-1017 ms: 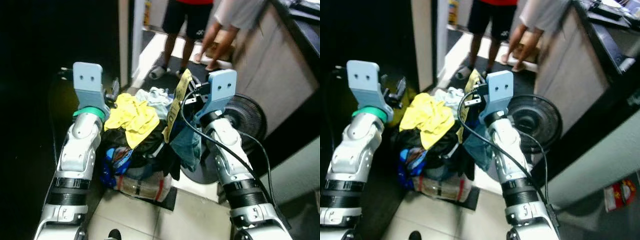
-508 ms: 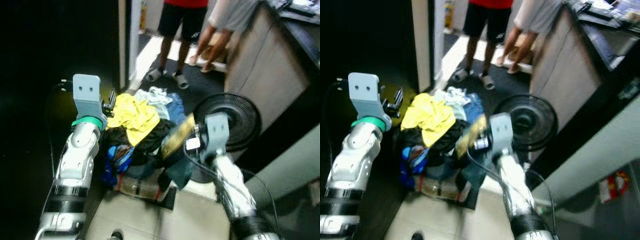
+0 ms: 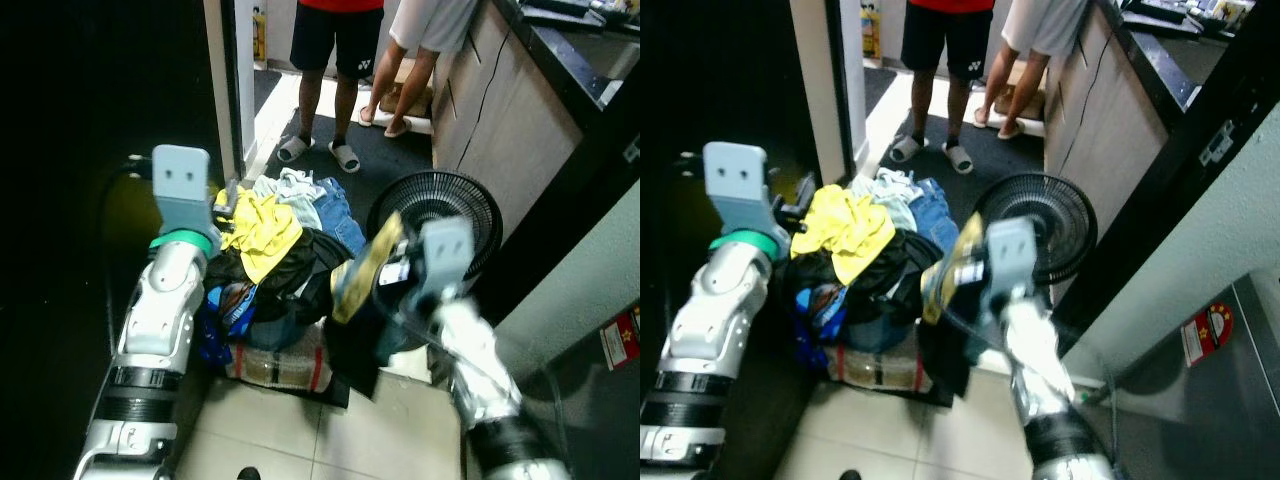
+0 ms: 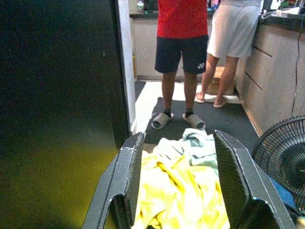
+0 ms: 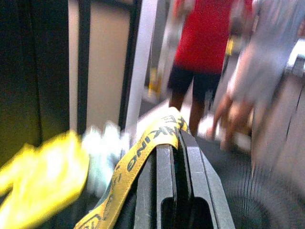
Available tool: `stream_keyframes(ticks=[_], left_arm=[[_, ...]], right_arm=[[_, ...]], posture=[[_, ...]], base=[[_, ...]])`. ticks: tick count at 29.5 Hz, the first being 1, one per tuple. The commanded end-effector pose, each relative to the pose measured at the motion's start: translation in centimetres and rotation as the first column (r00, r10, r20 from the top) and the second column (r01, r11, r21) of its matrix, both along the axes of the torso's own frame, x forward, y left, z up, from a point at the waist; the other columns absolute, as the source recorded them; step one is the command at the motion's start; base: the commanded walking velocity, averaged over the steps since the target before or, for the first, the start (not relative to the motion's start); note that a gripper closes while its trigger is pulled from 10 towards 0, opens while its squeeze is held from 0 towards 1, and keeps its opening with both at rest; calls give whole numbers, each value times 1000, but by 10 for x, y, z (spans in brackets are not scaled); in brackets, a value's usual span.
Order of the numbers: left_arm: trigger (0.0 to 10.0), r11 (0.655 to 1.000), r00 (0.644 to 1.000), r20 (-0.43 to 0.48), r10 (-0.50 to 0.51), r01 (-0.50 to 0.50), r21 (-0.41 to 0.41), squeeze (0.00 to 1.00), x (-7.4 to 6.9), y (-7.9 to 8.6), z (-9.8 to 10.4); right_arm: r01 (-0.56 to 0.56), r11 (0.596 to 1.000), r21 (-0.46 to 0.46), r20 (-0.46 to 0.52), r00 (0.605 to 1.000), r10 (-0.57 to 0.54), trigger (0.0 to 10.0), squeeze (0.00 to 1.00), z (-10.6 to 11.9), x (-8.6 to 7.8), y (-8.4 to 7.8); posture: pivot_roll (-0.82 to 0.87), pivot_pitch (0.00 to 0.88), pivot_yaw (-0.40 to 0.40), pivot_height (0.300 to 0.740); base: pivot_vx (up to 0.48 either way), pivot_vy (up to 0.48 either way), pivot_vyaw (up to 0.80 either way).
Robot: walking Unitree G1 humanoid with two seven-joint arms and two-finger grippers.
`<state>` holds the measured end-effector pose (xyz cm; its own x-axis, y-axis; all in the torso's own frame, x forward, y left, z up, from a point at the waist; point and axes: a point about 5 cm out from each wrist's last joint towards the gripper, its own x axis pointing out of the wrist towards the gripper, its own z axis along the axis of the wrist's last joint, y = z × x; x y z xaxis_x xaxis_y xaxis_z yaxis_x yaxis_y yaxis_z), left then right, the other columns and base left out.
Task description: Clothes washing
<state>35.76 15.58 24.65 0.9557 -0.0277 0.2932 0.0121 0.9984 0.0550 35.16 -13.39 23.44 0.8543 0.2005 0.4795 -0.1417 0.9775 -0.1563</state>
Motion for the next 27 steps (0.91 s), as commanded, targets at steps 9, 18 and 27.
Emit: stream_keyframes(ticks=[9, 18, 27], left_arm=[[10000, 999, 983, -186, 4, 5, 51, 0, -22, -1, -76], [10000, 993, 795, -597, 111, -72, 89, 0, -103, 34, -220], [10000, 984, 707, -684, 178, -116, 136, 0, -113, 42, -256]], right_arm=[[0, 999, 43, 138, 990, -6, 10000, 0, 39, -4, 0], [21, 996, 91, 105, 994, -31, 10000, 0, 42, -1, -10], [6, 996, 91, 55, 998, -11, 10000, 0, 31, 3, -6]], posture=[[90, 94, -22, 740], [90, 79, -33, 740], [76, 41, -46, 740]], base=[[0, 0, 0], [0, 0, 0], [0, 0, 0]])
